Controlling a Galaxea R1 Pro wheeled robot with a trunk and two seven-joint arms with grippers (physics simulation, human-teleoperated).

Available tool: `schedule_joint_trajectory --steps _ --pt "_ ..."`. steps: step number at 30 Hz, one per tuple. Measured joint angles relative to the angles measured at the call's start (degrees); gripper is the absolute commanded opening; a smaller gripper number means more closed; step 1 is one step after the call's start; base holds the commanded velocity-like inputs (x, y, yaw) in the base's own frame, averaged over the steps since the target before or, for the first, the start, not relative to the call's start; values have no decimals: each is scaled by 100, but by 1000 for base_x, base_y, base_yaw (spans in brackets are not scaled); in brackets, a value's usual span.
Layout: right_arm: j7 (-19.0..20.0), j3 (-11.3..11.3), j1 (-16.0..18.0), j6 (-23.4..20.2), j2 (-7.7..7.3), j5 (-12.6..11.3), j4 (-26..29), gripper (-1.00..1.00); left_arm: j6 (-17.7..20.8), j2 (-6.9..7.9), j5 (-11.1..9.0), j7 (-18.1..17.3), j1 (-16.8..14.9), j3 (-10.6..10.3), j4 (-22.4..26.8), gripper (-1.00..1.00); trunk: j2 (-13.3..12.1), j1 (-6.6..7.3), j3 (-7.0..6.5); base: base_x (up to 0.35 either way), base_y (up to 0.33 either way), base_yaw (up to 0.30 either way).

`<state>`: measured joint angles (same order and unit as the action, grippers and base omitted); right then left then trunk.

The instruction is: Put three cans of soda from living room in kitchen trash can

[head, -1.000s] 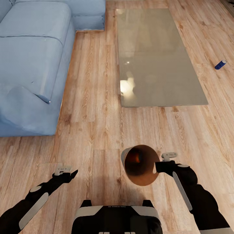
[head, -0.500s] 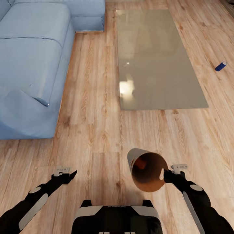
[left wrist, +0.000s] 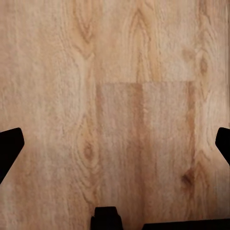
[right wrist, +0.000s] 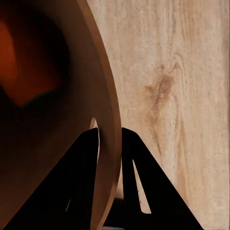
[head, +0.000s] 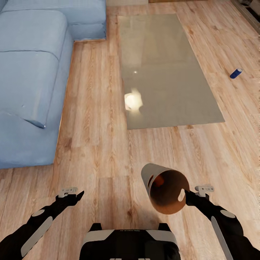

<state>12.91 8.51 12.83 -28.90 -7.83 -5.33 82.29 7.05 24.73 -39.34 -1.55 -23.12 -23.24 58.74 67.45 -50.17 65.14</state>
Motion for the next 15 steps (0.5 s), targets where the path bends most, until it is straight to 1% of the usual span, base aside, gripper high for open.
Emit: schedule_joint_trajectory --steps 2,3,4,6,8,9,11,13,15 --pt "2 12 0 19 -10 -54 -51 -100 0 -8 -1 2 0 2 -1 100 0 0 -11 5 0 -217" --pt "12 59 -1 106 -27 -211 -111 -100 -1 -17 1 8 0 -2 -2 100 0 0 -16 2 0 -219" --pt "23 154 0 188 -49 -350 -126 -100 2 -23 1 15 0 -4 -2 100 0 0 -22 2 0 -219" --pt "8 259 0 237 -61 -299 -131 -100 4 -25 0 18 1 0 -1 100 0 0 -33 1 0 -220" --pt "22 370 0 259 -67 -401 -137 -100 5 -28 -2 23 0 -1 -2 100 0 0 -44 1 0 -220" --pt "18 404 2 270 -69 -391 -134 -100 6 -28 -2 25 1 0 -2 100 0 0 -50 0 0 -220" --pt "17 458 0 281 -74 -390 -144 -100 7 -29 -3 30 1 -2 -2 100 -79 43 -95 0 0 -220" --pt "24 518 0 283 -74 -448 -143 -100 7 -29 -3 35 0 -4 -2 100 -159 87 -142 0 0 -220" --pt "16 578 -1 291 -70 -410 -148 -100 7 -29 -3 39 0 -4 -2 100 -239 131 -189 0 0 -220"
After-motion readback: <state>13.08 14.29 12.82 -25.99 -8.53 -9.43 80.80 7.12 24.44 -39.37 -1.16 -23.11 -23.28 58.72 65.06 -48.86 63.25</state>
